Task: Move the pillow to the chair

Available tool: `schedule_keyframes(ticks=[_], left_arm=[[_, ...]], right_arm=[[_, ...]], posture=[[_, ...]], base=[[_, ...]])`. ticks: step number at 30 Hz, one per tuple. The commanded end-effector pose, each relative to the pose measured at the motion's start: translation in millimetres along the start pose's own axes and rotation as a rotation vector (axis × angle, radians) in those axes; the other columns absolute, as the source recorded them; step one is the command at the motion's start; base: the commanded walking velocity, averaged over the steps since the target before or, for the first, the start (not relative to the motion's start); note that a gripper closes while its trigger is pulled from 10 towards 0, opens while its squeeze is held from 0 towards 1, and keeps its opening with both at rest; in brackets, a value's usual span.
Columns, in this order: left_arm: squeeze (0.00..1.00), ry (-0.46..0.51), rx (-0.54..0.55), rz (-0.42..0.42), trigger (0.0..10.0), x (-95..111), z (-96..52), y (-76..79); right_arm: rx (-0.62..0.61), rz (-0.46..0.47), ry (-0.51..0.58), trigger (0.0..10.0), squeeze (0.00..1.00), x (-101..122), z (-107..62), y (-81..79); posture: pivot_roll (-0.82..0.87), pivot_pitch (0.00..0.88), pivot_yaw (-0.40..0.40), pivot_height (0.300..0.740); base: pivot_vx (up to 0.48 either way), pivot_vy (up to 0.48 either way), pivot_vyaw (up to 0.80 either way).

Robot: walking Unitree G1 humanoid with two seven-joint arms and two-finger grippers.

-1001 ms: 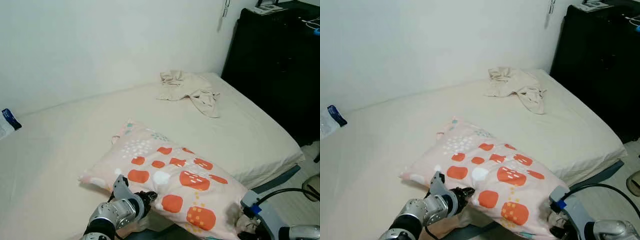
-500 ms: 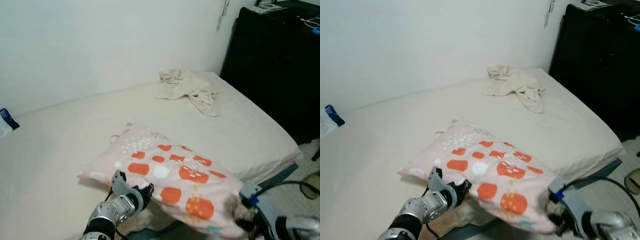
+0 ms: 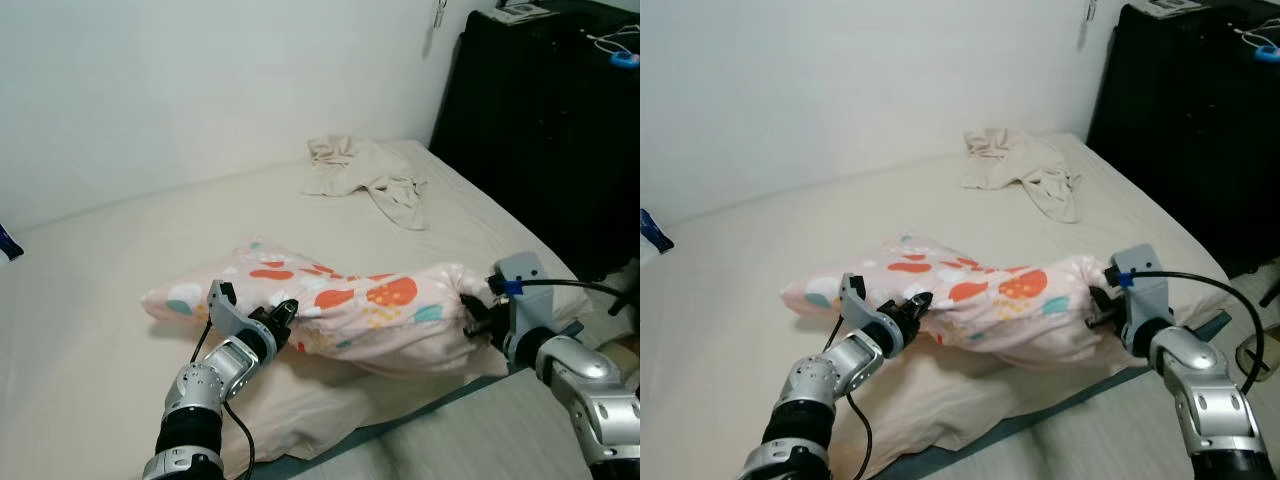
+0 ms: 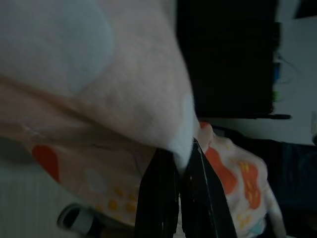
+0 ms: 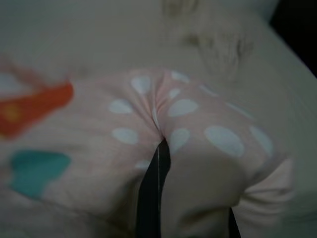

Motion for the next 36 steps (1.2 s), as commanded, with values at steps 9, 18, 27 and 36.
schedule_keyframes(ticks=[9, 18, 27, 36], left_arm=[[0.0, 0.112, -0.315, 0.077, 0.0, 22, 16.1, 128.9], [0.0, 0.184, -0.421, 0.171, 0.0, 38, 3.2, 172.9], [0.0, 0.299, -0.267, 0.533, 3.5, 51, -7.3, 158.1], [0.0, 0.325, -0.07, 0.757, 10.0, 55, -21.3, 107.7]], right_arm=[[0.05, 0.037, 0.186, 10.0, 0.0, 42, 26.4, -24.5], [0.093, 0.002, 0.224, 10.0, 0.0, 54, 38.2, -39.3], [0.128, -0.014, 0.191, 10.0, 0.0, 44, 45.2, -51.0], [0.211, 0.006, 0.15, 10.0, 0.0, 21, 42.7, -80.0]], posture=[[-0.09, 0.048, 0.04, 0.74], [-0.08, 0.035, 0.041, 0.74], [-0.07, 0.035, 0.031, 0.74], [-0.06, 0.044, 0.03, 0.74]], base=[[0.0, 0.0, 0.78], [0.0, 0.0, 0.78], [0.0, 0.0, 0.78], [0.0, 0.0, 0.78]])
Point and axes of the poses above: a point about 5 cm out from each wrist's last joint towards the gripper, its own z axis pointing out of the wrist towards the gripper, its own x axis along the axis of the wrist's last joint, y = z × x, the point moved 6 cm from there along z, pointing out of the wrist towards the gripper, and after that the axes turned 5 degrees about z, right-handed, at the moved point
